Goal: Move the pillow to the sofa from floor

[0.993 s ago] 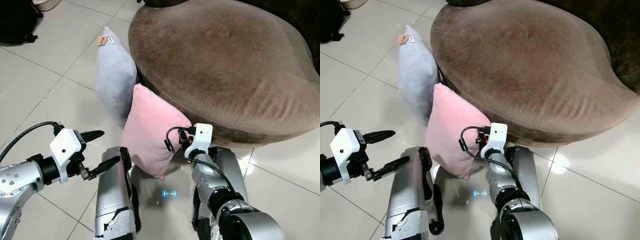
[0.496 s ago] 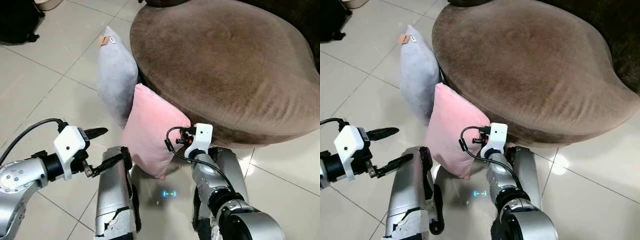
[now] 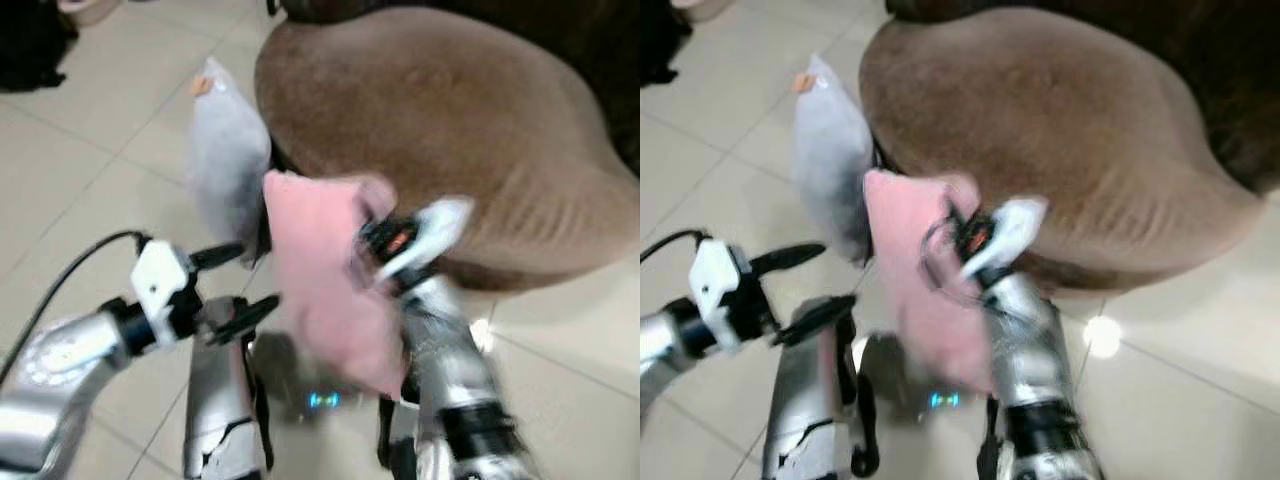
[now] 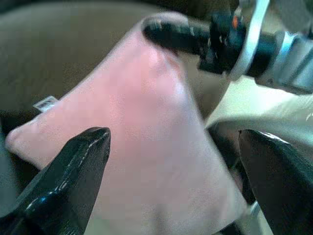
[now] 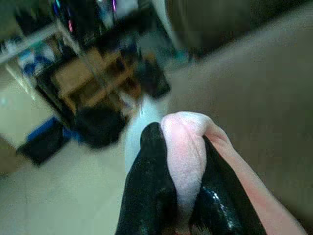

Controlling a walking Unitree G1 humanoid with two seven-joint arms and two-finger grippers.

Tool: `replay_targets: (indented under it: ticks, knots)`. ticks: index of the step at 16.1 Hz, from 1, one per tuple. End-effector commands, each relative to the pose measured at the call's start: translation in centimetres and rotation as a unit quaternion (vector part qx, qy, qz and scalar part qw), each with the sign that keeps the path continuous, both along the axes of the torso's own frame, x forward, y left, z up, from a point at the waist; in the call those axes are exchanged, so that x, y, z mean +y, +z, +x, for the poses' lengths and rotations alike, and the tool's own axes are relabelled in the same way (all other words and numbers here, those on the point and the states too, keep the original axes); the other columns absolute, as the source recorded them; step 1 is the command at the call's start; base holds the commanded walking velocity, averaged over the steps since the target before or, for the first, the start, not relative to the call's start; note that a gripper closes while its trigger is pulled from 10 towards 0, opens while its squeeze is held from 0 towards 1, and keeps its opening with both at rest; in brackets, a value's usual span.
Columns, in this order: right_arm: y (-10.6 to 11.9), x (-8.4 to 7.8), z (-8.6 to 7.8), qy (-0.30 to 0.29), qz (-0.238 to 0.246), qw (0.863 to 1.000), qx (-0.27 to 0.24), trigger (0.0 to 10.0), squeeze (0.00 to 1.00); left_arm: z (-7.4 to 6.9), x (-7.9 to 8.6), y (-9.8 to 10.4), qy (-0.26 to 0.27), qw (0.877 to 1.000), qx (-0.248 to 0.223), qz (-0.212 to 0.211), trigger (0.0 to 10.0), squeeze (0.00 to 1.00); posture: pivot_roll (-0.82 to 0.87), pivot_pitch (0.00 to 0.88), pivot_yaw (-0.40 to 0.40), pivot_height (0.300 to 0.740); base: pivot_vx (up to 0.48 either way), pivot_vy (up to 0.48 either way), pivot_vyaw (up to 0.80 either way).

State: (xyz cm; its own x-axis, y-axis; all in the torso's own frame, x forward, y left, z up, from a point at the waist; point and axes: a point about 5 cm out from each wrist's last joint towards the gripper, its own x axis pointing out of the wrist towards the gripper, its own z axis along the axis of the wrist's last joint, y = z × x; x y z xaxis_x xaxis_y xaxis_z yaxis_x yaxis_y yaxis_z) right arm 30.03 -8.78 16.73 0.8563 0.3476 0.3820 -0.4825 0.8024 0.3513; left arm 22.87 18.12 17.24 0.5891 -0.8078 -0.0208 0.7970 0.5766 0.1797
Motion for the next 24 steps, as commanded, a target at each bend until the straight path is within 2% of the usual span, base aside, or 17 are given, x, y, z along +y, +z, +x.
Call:
replay_targets:
  ticks: [1,2,3,4,7,8,9,10,12,14,16,18,21,22,24]
  knots:
    - [3.5,-1.7,-0.8,-0.019,0.028,0.998,-0.053,0.0,0.0,-0.1,-1.0,0.5,-0.017,1.0,-0.006,-0.016,10.0,0.0,0.09,0.152,-0.019,0.475,0.0,0.0,0.0]
    - [7.0,-4.0,-1.1,-0.055,0.048,0.993,-0.089,0.0,0.0,0.9,-2.1,1.7,-0.018,0.998,-0.025,-0.051,10.0,0.0,0.08,0.147,-0.021,0.475,0.0,0.0,0.0]
    - [8.3,-4.9,-1.1,-0.082,0.053,0.99,-0.102,0.0,0.0,1.4,-2.6,2.2,-0.022,0.997,-0.034,-0.061,10.0,0.0,0.06,0.13,-0.027,0.475,0.0,0.0,0.0]
    - [10.4,-6.5,-1.0,-0.13,0.079,0.981,-0.118,0.0,0.0,2.3,-3.3,3.1,-0.019,0.996,-0.056,-0.073,10.0,0.0,0.05,0.118,-0.03,0.475,0.0,0.0,0.0]
    - [12.9,-9.2,-1.1,-0.219,0.102,0.963,-0.123,0.0,0.0,4.0,-3.6,3.8,0.021,0.993,-0.078,-0.086,10.0,0.0,0.03,0.109,-0.029,0.475,0.0,0.0,0.0]
    - [13.5,-10.6,-1.2,-0.252,0.021,0.963,-0.094,10.0,0.0,6.2,-3.6,3.6,0.095,0.99,-0.072,-0.07,10.0,0.0,0.01,0.089,-0.03,0.475,0.0,0.0,0.0]
    - [13.2,-10.4,-1.4,-0.246,-0.025,0.965,-0.083,10.0,0.0,6.9,-3.5,3.7,0.123,0.987,-0.075,-0.069,10.0,0.0,0.01,0.085,-0.03,0.475,0.0,0.0,0.0]
    - [11.6,-10.2,-1.3,-0.261,-0.091,0.96,-0.049,10.0,0.0,7.3,-3.5,4.1,0.135,0.984,-0.096,-0.071,10.0,0.0,0.0,0.08,-0.03,0.475,0.0,0.0,0.0]
    - [10.6,-9.8,-1.5,-0.251,-0.063,0.966,-0.025,10.0,0.0,7.4,-3.5,4.5,0.157,0.978,-0.118,-0.066,10.0,0.0,0.01,0.072,-0.04,0.495,0.0,0.0,0.0]
    - [10.8,-9.5,-1.5,-0.248,-0.052,0.967,-0.018,10.0,0.0,7.5,-2.9,4.5,0.182,0.974,-0.12,-0.061,10.0,0.0,0.02,0.071,-0.047,0.515,0.0,0.0,0.0]
    - [10.5,-8.9,-1.1,-0.229,-0.061,0.972,-0.003,10.0,0.0,7.3,-3.0,3.8,0.198,0.973,-0.104,-0.051,10.0,0.0,0.05,0.075,-0.067,0.535,0.0,0.0,0.0]
    - [9.6,-7.2,-0.8,-0.191,-0.091,0.977,0.012,10.0,0.0,6.6,-4.1,3.3,0.19,0.975,-0.114,-0.034,10.0,0.0,0.06,0.077,-0.072,0.56,0.0,0.0,0.0]
    - [10.2,-6.9,-0.7,-0.191,-0.077,0.978,0.011,10.0,0.0,6.8,-4.2,4.2,0.207,0.969,-0.125,-0.042,10.0,0.0,0.06,0.079,-0.072,0.585,0.0,0.0,0.0]
    - [10.6,-7.1,-0.7,-0.196,-0.072,0.978,0.006,10.0,0.0,6.9,-4.3,4.6,0.196,0.972,-0.123,-0.049,10.0,0.0,0.06,0.079,-0.072,0.595,0.0,0.0,0.0]
    - [11.1,-7.6,-0.7,-0.207,-0.066,0.976,0.001,10.0,0.0,7.1,-4.4,5.0,0.202,0.968,-0.146,-0.037,10.0,0.0,0.06,0.08,-0.067,0.615,0.0,0.0,0.0]
